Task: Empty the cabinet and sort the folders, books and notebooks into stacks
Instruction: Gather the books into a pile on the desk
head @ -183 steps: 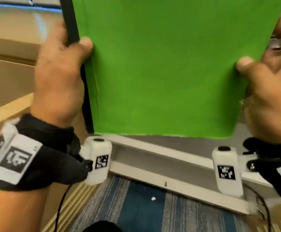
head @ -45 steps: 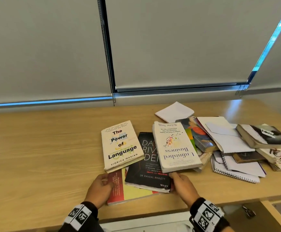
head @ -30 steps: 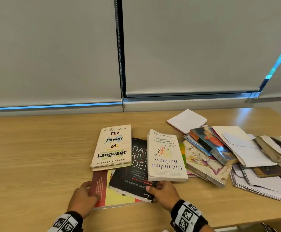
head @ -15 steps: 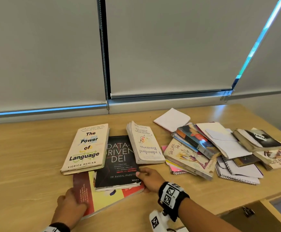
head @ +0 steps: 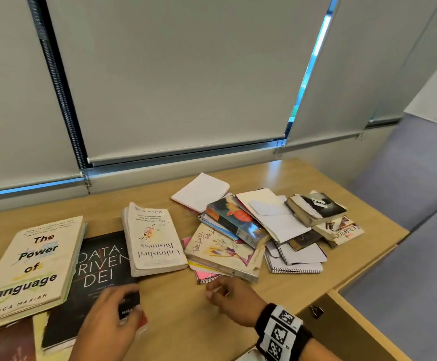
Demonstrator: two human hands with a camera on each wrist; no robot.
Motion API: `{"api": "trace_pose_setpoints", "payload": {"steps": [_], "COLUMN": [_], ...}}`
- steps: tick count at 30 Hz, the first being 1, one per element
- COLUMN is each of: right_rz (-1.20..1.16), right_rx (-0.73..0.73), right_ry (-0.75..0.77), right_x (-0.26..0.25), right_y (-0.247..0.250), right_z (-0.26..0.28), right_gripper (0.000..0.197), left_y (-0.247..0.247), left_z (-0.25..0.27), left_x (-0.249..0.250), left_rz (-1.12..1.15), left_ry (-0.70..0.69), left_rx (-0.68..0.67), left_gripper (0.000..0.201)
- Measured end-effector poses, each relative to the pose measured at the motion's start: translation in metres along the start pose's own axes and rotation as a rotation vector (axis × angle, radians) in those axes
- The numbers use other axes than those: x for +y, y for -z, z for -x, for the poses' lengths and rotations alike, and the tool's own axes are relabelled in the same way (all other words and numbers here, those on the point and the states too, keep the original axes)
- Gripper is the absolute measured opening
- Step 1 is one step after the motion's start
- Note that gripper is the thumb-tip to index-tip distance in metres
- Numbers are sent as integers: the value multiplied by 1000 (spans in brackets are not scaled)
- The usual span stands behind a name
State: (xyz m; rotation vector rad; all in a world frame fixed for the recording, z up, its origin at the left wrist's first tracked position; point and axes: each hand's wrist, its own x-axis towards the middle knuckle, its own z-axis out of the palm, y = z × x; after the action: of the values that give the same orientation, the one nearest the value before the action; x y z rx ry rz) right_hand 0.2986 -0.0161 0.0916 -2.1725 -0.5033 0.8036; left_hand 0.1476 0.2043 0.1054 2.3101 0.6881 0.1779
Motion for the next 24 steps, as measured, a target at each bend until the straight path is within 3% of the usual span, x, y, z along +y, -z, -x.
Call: {"api": "trace_pose_setpoints", "payload": {"steps": [7, 10, 12, 14, 17, 19, 24], "right_rz": [-159, -552, -931, -1098, -1039, -1060, -1188], "right_rx": [465, 690, 675, 657, 760, 734, 651], "right_ry": [-14, -190, -348, -450, -492, -541, -498], "right_x": [55, 94, 116, 132, 148, 157, 173], "right_y": [118, 168, 194, 211, 237, 252, 256], "right_z": [13, 3, -6, -15, -33, -41, -49], "right_gripper": [8, 15, 22, 24, 13, 6, 16], "left_y": [-71, -95, -109, -120, -135, -150, -196], "left_z": [-43, -55, -61, -64, -67, -70, -80], "left_x": [96, 126, 141, 156, 179, 196, 243], "left_rz": [73, 50, 56, 54, 85, 194, 263], "left_ry": [-228, -285, -288, -291, -287, -236, -170], "left_rx": [-216, -266, -303, -329, -358, -421, -589], "left_gripper": [35, 32, 31, 29, 25, 22, 17]}}
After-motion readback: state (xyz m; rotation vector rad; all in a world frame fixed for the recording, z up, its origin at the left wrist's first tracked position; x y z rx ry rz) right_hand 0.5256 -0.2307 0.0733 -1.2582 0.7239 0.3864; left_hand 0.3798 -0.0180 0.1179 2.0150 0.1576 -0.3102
